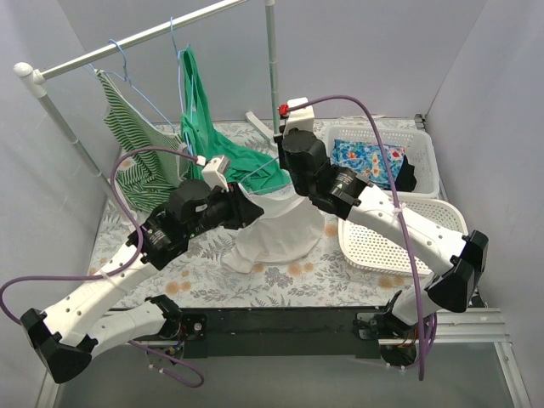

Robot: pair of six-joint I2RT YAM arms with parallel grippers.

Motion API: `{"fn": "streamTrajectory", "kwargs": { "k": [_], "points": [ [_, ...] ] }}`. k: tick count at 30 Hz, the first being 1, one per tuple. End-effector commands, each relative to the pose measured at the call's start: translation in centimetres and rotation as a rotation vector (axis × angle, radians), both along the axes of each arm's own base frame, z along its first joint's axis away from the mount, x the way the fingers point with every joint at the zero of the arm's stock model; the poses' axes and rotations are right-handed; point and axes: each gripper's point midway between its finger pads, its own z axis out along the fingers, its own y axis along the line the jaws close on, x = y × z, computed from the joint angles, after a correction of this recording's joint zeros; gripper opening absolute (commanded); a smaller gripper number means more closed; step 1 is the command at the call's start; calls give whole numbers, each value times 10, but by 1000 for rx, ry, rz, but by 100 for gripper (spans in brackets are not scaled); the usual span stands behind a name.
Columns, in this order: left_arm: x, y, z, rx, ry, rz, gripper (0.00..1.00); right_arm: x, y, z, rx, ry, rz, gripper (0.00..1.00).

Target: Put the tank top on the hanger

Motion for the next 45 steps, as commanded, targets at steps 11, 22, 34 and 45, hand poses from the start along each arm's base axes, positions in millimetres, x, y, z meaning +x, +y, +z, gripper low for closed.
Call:
{"fn": "streamTrajectory", "kwargs": {
  "k": [11,22,34,45],
  "points": [
    [8,2,134,-114,-326,-19,67,-18,5,121,102,-139,110,1],
    [-22,6,200,-134,-499,-151,87,-34,1,158,172,-190,186,1],
    [-6,29,186,9,-464,-33,80,-40,-11,178,199,-220,179,1],
    [-11,22,160,118,-389,-128,95,-45,-16,185,224,-228,189,1]
  ]
}}
